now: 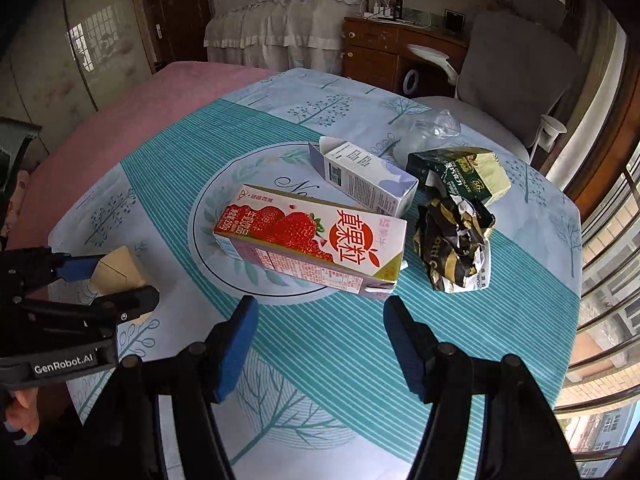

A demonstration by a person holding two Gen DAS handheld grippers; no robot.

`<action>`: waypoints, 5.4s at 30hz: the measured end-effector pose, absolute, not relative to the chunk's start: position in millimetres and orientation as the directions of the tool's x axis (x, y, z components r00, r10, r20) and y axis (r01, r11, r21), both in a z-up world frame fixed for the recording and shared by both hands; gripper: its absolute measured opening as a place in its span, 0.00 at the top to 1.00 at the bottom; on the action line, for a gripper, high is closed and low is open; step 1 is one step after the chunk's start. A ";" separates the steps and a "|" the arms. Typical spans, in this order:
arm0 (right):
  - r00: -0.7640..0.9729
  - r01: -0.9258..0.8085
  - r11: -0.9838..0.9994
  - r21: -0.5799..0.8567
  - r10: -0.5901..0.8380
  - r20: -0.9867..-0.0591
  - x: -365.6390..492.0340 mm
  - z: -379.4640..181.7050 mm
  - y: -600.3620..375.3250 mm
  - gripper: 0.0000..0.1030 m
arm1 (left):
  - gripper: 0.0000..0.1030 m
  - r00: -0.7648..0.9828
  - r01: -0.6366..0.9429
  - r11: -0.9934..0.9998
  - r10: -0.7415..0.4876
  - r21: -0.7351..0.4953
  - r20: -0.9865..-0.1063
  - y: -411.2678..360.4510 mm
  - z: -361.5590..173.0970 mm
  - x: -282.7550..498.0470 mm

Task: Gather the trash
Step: 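Grasp the beige paper box with the left tool while the right tool grasps the strawberry milk carton, then carry the beige box and milk carton down over the bin, then open both tools to drop the box and carton into the bin, then raise both tools back toward the table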

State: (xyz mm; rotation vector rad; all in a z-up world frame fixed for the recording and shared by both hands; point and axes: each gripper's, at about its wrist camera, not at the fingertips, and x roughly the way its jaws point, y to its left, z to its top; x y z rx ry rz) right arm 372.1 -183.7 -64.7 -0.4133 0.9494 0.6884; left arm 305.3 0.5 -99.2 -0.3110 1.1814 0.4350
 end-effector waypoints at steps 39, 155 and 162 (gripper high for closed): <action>0.052 -0.713 0.656 0.248 0.401 -0.915 396.8 -59.4 -126.4 0.45 | 0.40 0.275 -0.429 0.903 0.130 -0.001 -0.953 56.3 -74.2 280.9; 0.753 0.007 0.999 -0.052 -0.039 -0.657 22.0 114.5 -134.6 0.30 | 0.11 0.618 0.253 0.961 -0.250 -0.112 -0.746 59.4 118.9 54.2; 0.735 -0.020 1.000 0.023 0.030 -0.678 72.6 116.7 -145.5 0.30 | 0.11 0.638 0.224 0.968 -0.234 -0.114 -0.734 61.3 127.9 97.9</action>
